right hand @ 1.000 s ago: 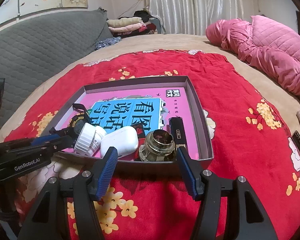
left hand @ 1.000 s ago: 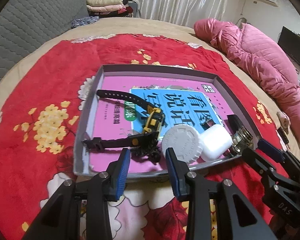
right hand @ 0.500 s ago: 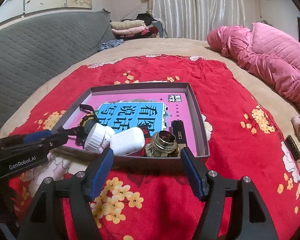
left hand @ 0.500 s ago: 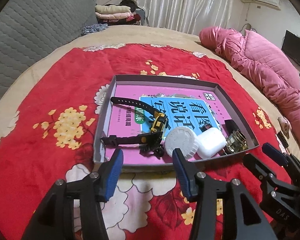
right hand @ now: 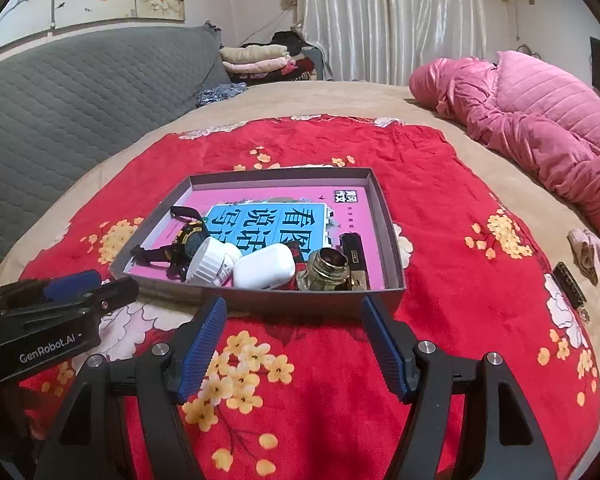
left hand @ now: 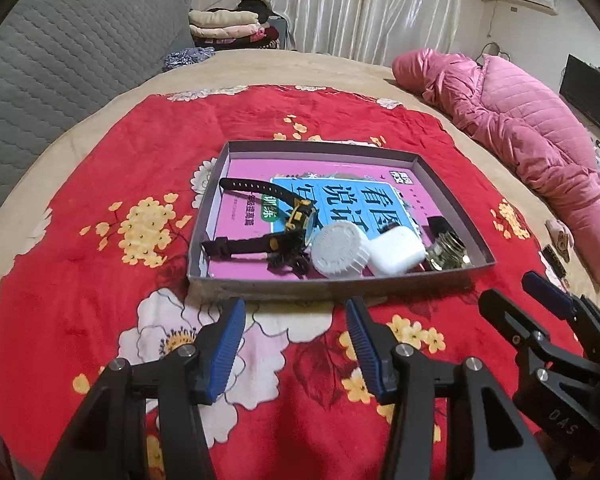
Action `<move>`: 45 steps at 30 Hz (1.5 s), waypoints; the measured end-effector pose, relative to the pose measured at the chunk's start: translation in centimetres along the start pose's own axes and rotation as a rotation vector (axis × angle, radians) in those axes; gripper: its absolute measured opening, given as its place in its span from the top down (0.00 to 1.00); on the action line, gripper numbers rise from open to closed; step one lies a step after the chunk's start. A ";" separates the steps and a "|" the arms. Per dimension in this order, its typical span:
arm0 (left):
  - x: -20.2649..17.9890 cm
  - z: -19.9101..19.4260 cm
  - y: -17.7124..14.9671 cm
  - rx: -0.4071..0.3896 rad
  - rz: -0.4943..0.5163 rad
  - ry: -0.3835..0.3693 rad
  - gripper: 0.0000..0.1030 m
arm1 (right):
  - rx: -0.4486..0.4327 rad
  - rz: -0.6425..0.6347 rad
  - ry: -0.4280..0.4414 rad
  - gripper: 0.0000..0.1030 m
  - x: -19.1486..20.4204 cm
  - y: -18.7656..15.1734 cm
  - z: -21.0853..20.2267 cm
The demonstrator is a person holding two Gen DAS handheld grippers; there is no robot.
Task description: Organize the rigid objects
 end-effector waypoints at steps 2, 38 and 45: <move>-0.2 -0.2 -0.2 0.004 0.004 -0.001 0.49 | -0.002 0.003 -0.005 0.30 0.0 -0.1 -0.4; -1.5 -3.1 -5.5 0.034 0.030 0.053 0.49 | 0.017 -0.044 -0.063 0.30 1.0 -4.7 -3.1; -1.5 -3.2 -6.0 0.023 0.020 0.059 0.49 | 0.006 -0.040 -0.067 0.30 1.1 -5.3 -3.4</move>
Point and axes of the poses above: each gripper's, at about its wrist camera, not at the fingertips, and z roughly the way its jaws point, x to its left, y to its top, the point moved 6 cm from there along z, roughly the way its jaws point, and after that the axes turned 9 degrees about z, right-handed, at the moved point
